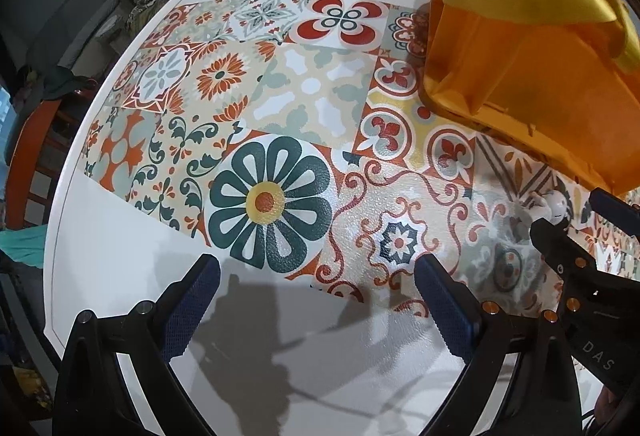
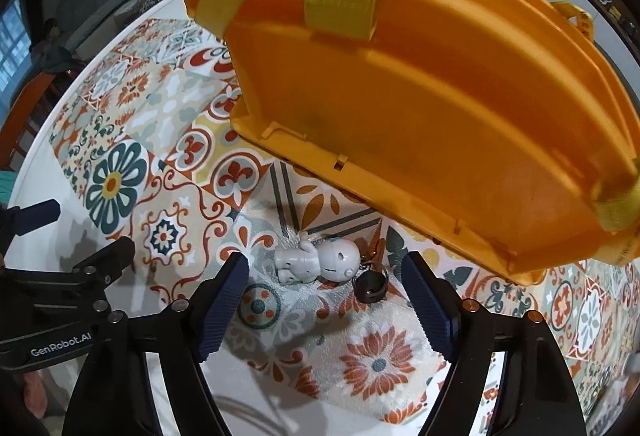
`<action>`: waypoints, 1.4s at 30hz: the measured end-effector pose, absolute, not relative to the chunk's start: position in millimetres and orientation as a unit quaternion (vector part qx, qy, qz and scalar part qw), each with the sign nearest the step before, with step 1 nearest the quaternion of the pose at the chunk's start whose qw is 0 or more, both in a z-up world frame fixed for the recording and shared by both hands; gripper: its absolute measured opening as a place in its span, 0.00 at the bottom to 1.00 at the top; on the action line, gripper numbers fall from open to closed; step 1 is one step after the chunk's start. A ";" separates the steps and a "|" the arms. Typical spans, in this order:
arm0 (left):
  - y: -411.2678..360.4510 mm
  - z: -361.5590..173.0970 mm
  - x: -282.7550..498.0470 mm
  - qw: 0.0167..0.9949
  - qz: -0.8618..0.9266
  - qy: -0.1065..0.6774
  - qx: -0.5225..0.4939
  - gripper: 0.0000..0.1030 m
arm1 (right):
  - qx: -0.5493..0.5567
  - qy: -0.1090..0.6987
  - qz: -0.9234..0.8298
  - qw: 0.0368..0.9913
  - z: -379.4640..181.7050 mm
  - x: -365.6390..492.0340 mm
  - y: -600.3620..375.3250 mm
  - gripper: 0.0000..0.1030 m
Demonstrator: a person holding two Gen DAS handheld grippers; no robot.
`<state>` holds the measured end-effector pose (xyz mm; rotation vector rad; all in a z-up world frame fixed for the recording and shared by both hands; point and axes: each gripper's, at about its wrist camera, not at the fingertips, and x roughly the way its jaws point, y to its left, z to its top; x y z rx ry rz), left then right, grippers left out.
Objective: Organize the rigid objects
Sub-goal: 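Grasp the small white figurine with the right tool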
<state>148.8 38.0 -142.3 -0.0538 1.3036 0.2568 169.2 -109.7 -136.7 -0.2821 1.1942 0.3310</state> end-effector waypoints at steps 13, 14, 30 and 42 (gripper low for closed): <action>31.4 -155.4 158.0 0.782 0.121 0.612 -0.007 0.96 | -0.136 0.572 0.152 0.795 -162.3 181.3 -108.8 0.67; 31.5 -155.8 158.5 0.781 0.121 0.612 -0.007 0.96 | -0.135 0.573 0.152 0.794 -163.9 181.7 -108.2 0.65; 24.1 -140.8 155.4 0.797 0.107 0.595 0.008 0.96 | -0.110 0.566 0.139 0.805 -155.3 174.2 -115.8 0.54; 8.7 -116.8 145.2 0.818 0.073 0.570 0.026 0.96 | -0.079 0.548 0.112 0.825 -121.7 149.3 -137.7 0.53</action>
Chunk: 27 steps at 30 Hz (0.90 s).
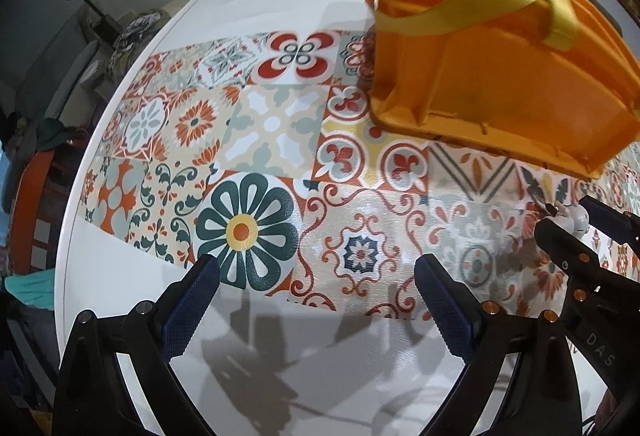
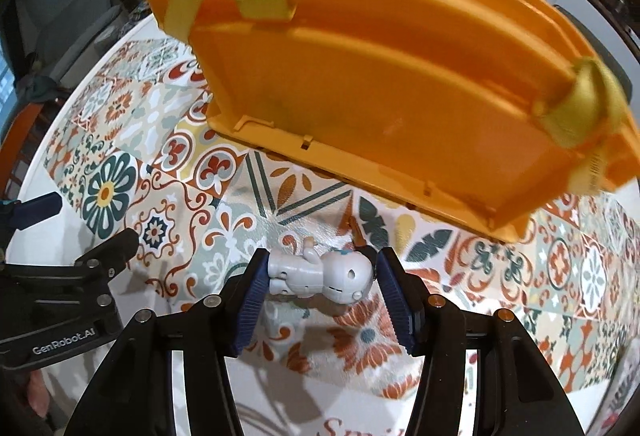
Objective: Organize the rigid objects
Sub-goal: 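Grasp the small white figurine with the right tool, then carry the white figurine over the crate with the right tool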
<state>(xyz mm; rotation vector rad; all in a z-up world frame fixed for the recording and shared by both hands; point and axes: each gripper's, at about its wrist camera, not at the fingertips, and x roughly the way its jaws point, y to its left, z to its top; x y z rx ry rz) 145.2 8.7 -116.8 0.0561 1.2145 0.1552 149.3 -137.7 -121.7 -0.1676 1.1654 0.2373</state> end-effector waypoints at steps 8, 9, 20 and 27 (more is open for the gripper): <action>-0.7 -98.6 137.1 0.831 0.059 0.551 0.045 0.96 | -0.053 0.530 0.092 0.841 -100.8 133.6 -153.4 0.53; -1.7 -96.4 136.1 0.832 0.057 0.549 0.046 0.96 | -0.052 0.529 0.091 0.842 -99.0 131.8 -154.1 0.53; -6.9 -73.8 123.9 0.846 0.030 0.531 0.047 1.00 | -0.032 0.507 0.072 0.859 -66.1 110.7 -163.5 0.53; -5.0 -53.7 120.3 0.857 0.021 0.513 0.049 1.00 | -0.021 0.489 0.061 0.870 -46.9 102.6 -162.3 0.53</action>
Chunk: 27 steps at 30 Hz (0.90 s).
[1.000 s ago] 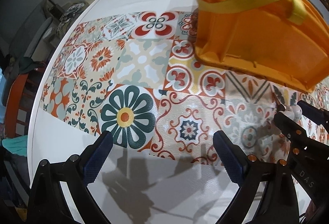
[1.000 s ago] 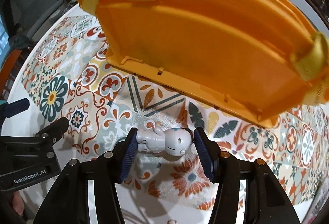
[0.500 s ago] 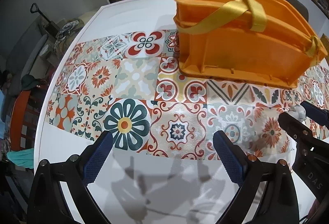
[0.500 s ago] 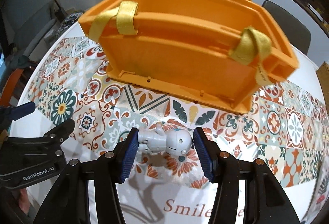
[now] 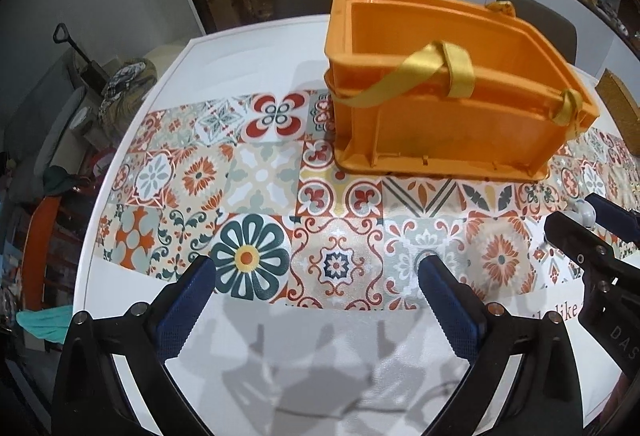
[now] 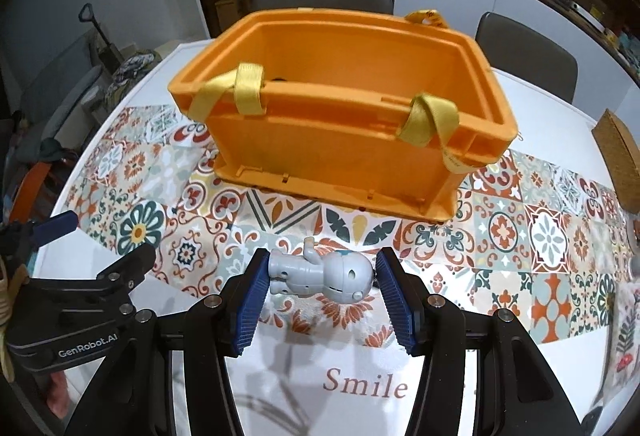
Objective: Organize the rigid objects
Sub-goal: 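Carry the white figurine over the crate with the right tool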
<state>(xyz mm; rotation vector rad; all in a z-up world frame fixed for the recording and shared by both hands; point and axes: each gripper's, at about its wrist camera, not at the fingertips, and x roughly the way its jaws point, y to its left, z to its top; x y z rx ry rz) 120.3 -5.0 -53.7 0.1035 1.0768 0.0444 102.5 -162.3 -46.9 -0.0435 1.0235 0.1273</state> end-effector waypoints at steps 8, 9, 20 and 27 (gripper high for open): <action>-1.1 -26.1 121.9 0.872 0.007 0.486 0.051 1.00 | -0.010 0.465 0.053 0.884 -19.9 96.4 -158.4 0.53; -1.2 -23.2 122.7 0.874 0.005 0.484 0.051 1.00 | -0.010 0.463 0.052 0.885 -17.6 96.7 -158.2 0.53; -6.0 4.9 136.1 0.886 -0.016 0.460 0.054 1.00 | -0.005 0.441 0.037 0.897 13.5 101.9 -159.2 0.53; -10.6 24.4 148.1 0.895 -0.023 0.443 0.050 1.00 | -0.009 0.422 0.035 0.906 33.8 110.4 -159.6 0.53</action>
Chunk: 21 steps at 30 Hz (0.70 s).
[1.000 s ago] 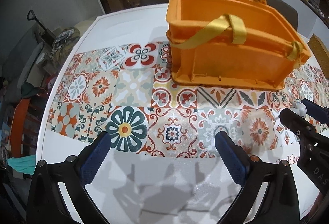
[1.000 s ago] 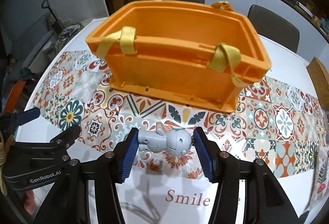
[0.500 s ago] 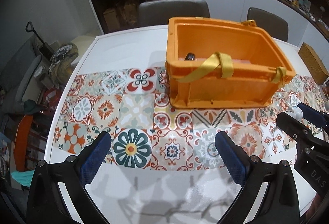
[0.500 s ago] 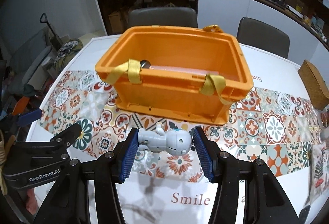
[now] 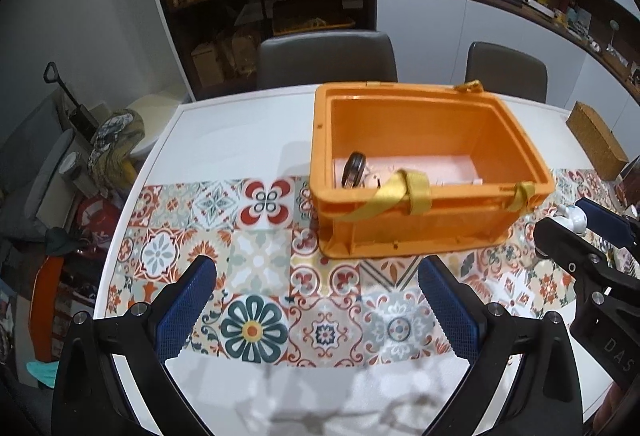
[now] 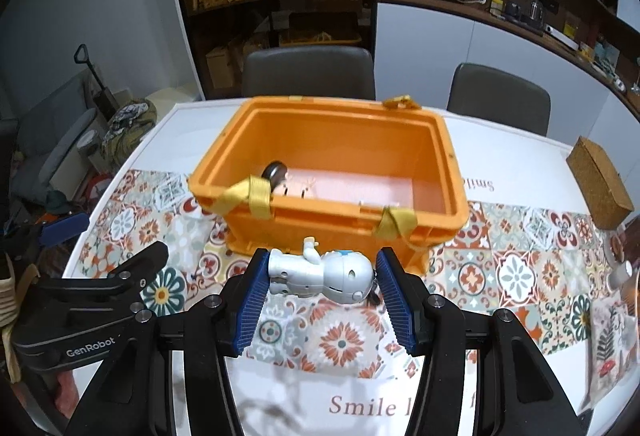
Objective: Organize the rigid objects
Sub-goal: 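Carry the white figurine over the crate with the right tool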
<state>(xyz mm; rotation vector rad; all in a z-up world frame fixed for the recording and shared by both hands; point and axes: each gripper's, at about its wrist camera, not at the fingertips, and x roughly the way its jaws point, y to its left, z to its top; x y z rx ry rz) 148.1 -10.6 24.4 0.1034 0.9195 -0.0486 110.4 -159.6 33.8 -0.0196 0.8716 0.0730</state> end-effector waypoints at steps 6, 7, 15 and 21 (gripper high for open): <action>-13.1 34.1 161.7 0.898 -0.028 0.438 0.045 1.00 | -0.011 0.408 0.037 0.912 48.0 121.6 -160.5 0.53; -13.6 36.0 164.8 0.898 -0.028 0.436 0.045 1.00 | -0.013 0.407 0.036 0.913 49.7 124.4 -160.4 0.53; -13.8 48.2 190.1 0.903 -0.024 0.428 0.046 1.00 | -0.017 0.398 0.033 0.917 61.3 151.7 -160.3 0.53; -12.5 56.9 212.2 0.906 -0.013 0.420 0.048 1.00 | -0.024 0.391 0.031 0.919 69.2 173.0 -159.0 0.53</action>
